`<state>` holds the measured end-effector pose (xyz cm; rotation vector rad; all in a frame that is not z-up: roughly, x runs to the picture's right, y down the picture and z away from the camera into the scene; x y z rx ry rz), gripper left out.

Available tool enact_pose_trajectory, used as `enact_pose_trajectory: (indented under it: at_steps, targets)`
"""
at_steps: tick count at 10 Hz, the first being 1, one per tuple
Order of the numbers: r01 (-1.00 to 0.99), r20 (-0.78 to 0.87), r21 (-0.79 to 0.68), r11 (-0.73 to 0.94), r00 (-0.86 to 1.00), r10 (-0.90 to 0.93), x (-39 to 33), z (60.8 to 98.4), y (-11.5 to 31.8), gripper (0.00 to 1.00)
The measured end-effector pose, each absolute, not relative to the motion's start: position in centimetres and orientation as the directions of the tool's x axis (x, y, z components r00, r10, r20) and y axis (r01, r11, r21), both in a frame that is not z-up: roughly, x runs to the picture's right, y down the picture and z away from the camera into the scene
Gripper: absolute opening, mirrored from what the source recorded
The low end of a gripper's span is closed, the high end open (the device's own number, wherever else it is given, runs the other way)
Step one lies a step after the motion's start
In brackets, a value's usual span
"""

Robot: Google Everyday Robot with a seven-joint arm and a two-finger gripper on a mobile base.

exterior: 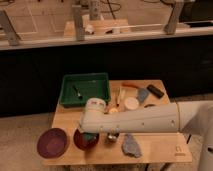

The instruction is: Wipe red bowl with sponge

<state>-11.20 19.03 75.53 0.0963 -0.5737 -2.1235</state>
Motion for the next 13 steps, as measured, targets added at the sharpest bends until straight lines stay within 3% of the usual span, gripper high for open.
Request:
enact_pose_trajectory:
  at_steps: [8, 13]
  targets:
    - [0.685, 0.117, 0.522, -0.509, -0.648, -0.752, -15.0, 75.7, 20.8, 0.0]
    - [0.689, 0.132, 0.525, -0.499, -0.646, -0.752, -13.7, 74.9, 21.1, 0.0]
